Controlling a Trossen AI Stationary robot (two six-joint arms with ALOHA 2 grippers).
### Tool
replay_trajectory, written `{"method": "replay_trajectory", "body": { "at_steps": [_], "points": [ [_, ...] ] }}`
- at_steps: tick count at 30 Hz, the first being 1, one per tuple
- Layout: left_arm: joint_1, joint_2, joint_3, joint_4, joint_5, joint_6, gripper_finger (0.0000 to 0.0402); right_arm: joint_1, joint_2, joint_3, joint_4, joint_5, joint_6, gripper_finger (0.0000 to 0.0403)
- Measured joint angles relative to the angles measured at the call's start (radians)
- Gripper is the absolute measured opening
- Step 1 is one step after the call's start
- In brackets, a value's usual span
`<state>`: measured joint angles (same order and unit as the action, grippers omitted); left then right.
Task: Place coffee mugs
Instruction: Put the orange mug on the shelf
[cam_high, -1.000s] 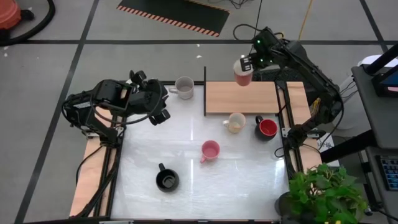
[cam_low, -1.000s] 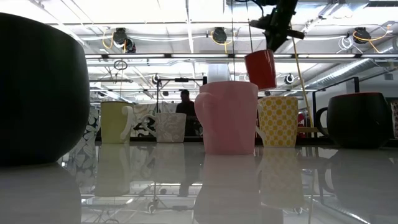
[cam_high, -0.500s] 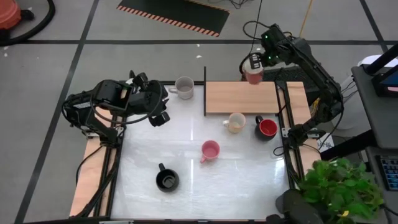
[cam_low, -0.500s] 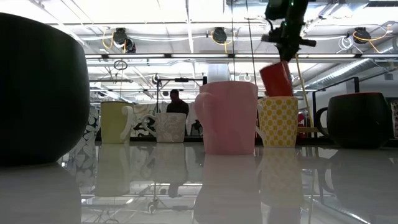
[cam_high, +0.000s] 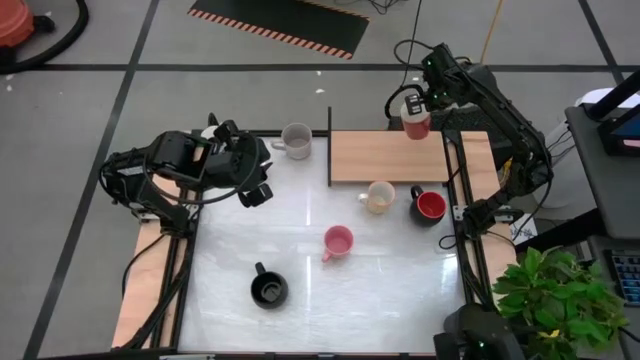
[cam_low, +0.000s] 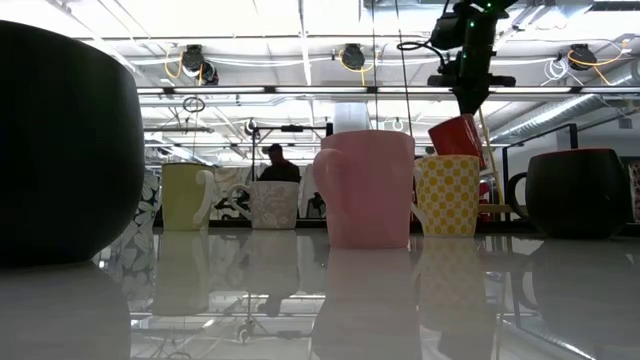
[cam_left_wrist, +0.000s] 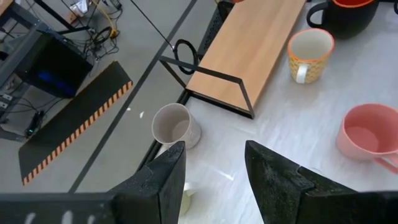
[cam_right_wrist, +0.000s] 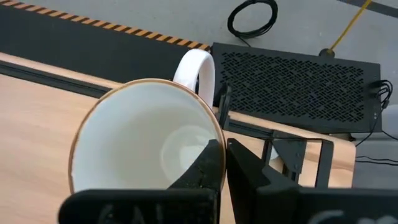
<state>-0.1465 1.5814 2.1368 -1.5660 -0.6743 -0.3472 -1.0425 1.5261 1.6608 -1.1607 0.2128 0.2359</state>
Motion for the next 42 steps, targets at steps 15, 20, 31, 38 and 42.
{"method": "replay_trajectory", "body": {
  "at_steps": [15,20,31,38,42],
  "points": [
    [0.047,0.0,0.0,0.0,0.002,-0.021,0.017,-0.066,0.0,-0.119,0.034,0.001,-0.095,0.0],
    [0.065,0.0,0.0,0.0,0.003,-0.028,0.017,-0.078,0.0,-0.122,0.037,0.026,-0.124,0.0],
    [0.093,0.005,0.0,0.033,0.003,-0.049,0.017,-0.109,0.0,-0.122,0.036,0.024,-0.17,0.0007],
    [0.093,0.005,0.0,0.071,0.003,-0.042,0.017,-0.109,0.0,-0.146,0.069,0.019,-0.174,0.0008],
    [0.093,0.005,0.0,0.076,0.003,-0.027,0.017,-0.11,-0.002,-0.194,0.082,0.006,-0.171,0.0008]
  ]
}}
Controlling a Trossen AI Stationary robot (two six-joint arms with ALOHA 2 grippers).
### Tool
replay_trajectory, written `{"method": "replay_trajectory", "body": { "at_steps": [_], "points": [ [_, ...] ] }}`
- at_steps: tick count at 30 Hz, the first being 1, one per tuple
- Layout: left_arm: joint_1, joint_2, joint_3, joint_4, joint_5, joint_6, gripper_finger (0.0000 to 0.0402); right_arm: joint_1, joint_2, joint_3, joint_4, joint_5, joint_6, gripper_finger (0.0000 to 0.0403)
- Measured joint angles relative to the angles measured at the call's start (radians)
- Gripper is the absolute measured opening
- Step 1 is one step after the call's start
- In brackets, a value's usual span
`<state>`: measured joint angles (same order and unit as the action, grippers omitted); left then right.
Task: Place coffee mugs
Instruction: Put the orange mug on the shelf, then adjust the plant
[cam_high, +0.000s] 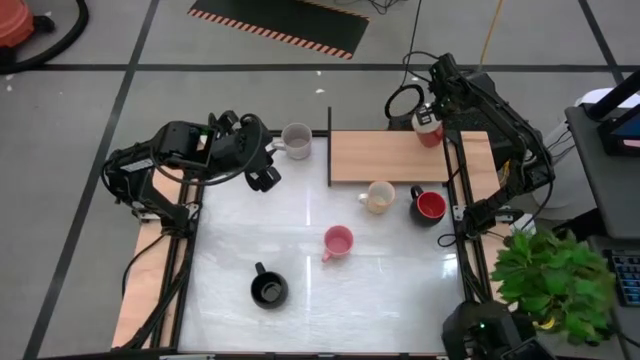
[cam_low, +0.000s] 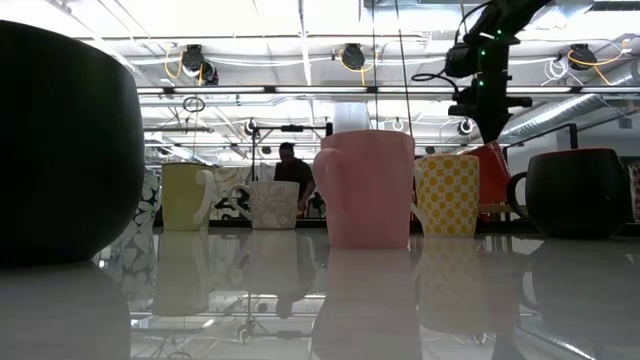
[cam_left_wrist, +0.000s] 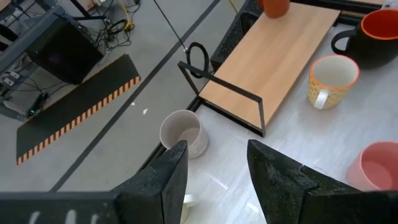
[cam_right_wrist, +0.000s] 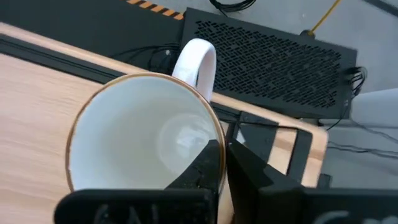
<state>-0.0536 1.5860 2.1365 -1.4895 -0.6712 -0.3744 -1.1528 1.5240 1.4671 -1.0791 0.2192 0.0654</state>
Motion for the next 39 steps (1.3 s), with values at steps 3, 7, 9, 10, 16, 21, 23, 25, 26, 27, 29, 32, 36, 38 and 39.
{"method": "replay_trajectory", "body": {
  "at_steps": [3,7,9,10,16,21,23,25,26,27,29,32,36,38,39],
  "points": [
    [0.0,0.0,0.0,0.0,0.0,0.0,0.017,-0.001,-0.004,-0.024,-0.007,0.013,0.001,0.0008],
    [0.0,0.0,0.0,0.0,0.0,0.005,0.017,-0.002,-0.005,-0.031,-0.011,0.038,0.02,0.0009],
    [0.0,0.0,0.0,0.0,0.0,0.012,0.017,0.0,-0.011,-0.032,-0.012,0.05,0.026,0.001],
    [0.0,0.0,0.0,0.0,0.0,0.014,0.017,0.0,-0.017,-0.034,-0.01,0.044,0.027,0.0012],
    [0.001,0.0,0.0,-0.001,0.0,0.014,0.017,0.001,-0.061,-0.036,0.005,0.026,0.027,0.0043],
    [0.016,0.0,0.0,-0.001,-0.001,0.015,0.017,0.001,-0.073,-0.036,0.004,0.037,0.029,0.008],
    [0.022,0.0,0.0,-0.001,-0.001,0.025,0.017,0.001,-0.074,-0.036,0.004,0.037,0.031,0.0096],
    [0.025,0.0,0.0,-0.001,0.0,0.029,0.017,0.001,-0.073,-0.036,0.004,0.037,0.033,0.0111],
    [0.027,0.0,0.0,-0.001,-0.001,0.029,0.017,0.002,-0.073,-0.036,0.005,0.037,0.035,0.0118],
    [0.027,0.0,0.0,-0.001,-0.001,0.029,0.017,0.003,-0.074,-0.036,0.005,0.037,0.036,0.0124],
    [0.027,0.0,0.0,-0.001,-0.001,0.029,0.017,0.007,-0.076,-0.036,0.007,0.037,0.04,0.0135],
    [0.027,0.0,0.0,-0.001,0.0,0.027,0.017,0.014,-0.091,-0.036,0.022,0.028,0.05,0.0148],
    [0.027,0.0,0.0,-0.001,0.007,0.014,0.017,0.02,-0.136,-0.036,0.053,-0.015,0.066,0.0159],
    [0.027,0.0,0.0,-0.001,0.01,0.014,0.017,0.025,-0.165,-0.036,0.063,-0.032,0.073,0.0163],
    [0.027,0.0,0.0,-0.001,0.011,0.014,0.017,0.025,-0.179,-0.035,0.073,-0.062,0.072,0.0164]
  ]
}}
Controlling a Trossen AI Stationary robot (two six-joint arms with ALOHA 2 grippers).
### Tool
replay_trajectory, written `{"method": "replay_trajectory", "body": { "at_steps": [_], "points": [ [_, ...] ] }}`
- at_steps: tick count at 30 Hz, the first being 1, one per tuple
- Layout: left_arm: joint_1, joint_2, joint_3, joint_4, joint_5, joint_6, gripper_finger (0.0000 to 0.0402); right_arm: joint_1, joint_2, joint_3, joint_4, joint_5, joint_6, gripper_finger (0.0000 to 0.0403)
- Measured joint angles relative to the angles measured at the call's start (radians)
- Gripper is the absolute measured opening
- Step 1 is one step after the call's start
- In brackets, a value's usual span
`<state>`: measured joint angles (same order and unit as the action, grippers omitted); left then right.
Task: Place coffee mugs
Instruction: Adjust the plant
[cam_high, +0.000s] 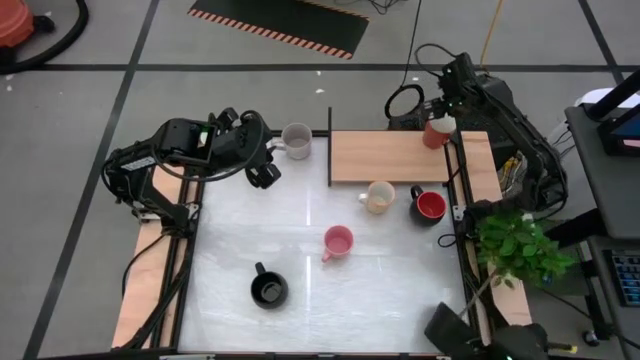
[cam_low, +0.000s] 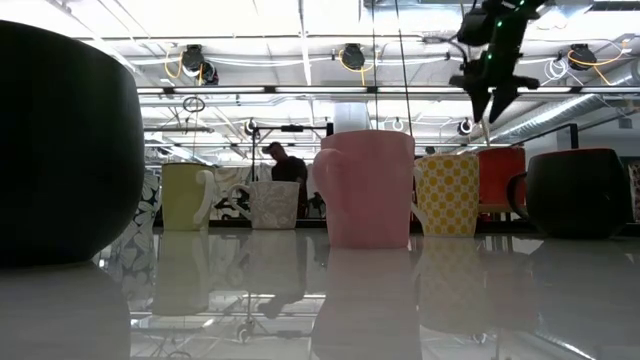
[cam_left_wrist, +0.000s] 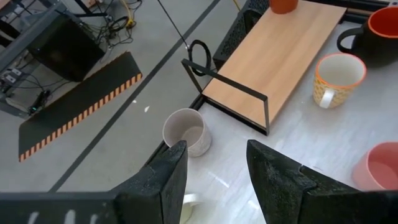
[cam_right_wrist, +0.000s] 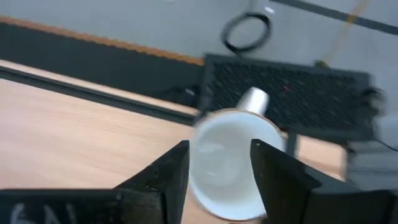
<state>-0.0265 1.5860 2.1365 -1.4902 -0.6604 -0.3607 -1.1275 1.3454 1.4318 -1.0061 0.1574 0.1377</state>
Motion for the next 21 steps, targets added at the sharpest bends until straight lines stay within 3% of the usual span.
{"method": "replay_trajectory", "body": {
  "at_steps": [6,21],
  "points": [
    [0.0,0.0,0.0,0.0,0.001,0.0,0.017,0.0,-0.037,0.001,0.031,-0.084,0.0,0.0167],
    [0.0,0.0,0.0,0.066,0.001,-0.01,0.017,0.154,-0.235,0.001,-0.001,-0.088,0.186,0.0167]
  ]
}}
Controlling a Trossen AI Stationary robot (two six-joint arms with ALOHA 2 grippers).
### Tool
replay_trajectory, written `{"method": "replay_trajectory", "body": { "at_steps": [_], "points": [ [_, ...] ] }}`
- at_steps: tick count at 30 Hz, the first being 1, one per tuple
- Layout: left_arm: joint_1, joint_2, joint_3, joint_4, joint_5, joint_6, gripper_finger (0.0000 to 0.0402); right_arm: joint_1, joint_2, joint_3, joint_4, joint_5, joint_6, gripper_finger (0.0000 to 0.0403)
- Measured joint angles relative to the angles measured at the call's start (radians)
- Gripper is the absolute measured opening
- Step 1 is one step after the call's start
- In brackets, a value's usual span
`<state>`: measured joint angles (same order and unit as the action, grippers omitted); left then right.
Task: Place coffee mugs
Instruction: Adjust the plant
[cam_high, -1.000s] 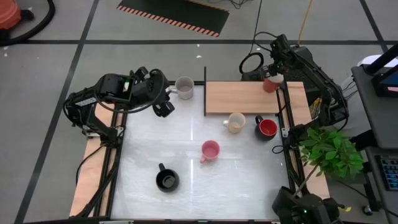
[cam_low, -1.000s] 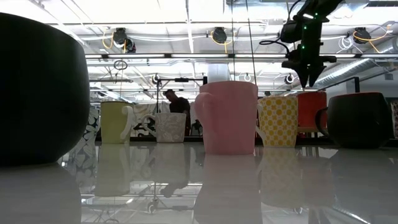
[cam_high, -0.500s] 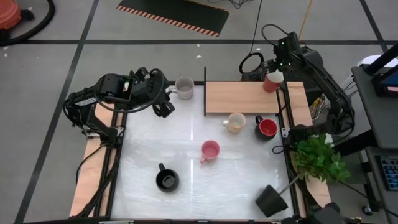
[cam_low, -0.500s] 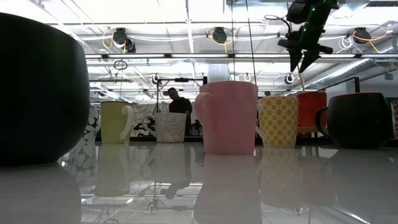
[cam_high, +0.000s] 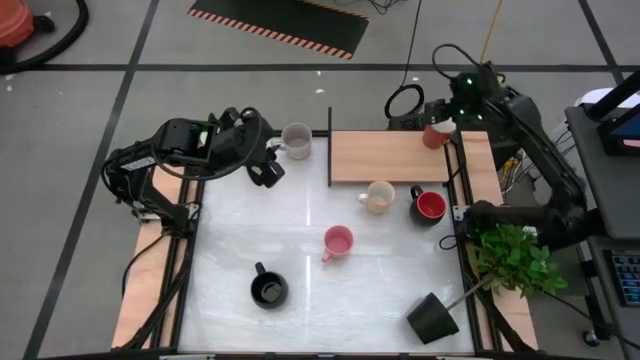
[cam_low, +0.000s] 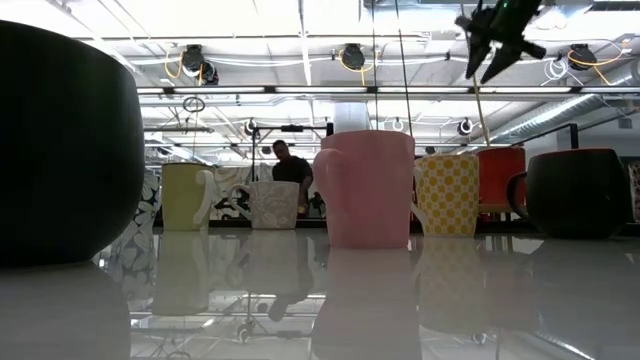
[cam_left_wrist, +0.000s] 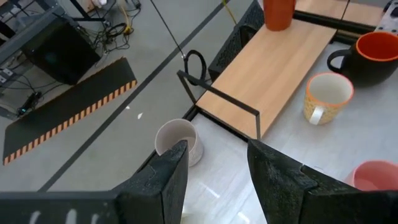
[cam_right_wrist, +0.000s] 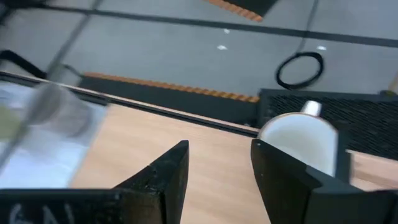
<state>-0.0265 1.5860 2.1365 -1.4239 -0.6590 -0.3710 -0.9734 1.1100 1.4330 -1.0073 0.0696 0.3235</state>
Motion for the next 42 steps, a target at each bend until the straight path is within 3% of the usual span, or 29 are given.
{"method": "replay_trajectory", "body": {
  "at_steps": [11,18,24,30,38,42],
  "points": [
    [0.0,0.0,0.0,0.029,0.037,0.038,0.017,0.209,-0.153,0.0,-0.037,-0.023,0.255,0.0167],
    [-0.002,0.0,0.0,0.029,0.042,0.05,0.017,0.424,-0.191,0.0,-0.023,-0.019,0.481,0.0167],
    [-0.003,0.0,0.0,0.02,0.05,0.063,0.017,0.613,-0.135,0.002,-0.007,-0.026,0.631,0.0167],
    [-0.003,0.0,0.0,-0.003,0.113,0.081,0.017,0.796,-0.024,0.07,-0.062,-0.103,0.731,0.0167],
    [-0.034,0.0,0.0,-0.03,0.174,0.093,0.017,1.009,0.116,0.212,-0.219,-0.286,0.725,0.0167],
    [-0.065,0.0,0.0,-0.049,0.174,0.107,0.017,1.101,0.138,0.224,-0.259,-0.31,0.722,0.0166]
  ]
}}
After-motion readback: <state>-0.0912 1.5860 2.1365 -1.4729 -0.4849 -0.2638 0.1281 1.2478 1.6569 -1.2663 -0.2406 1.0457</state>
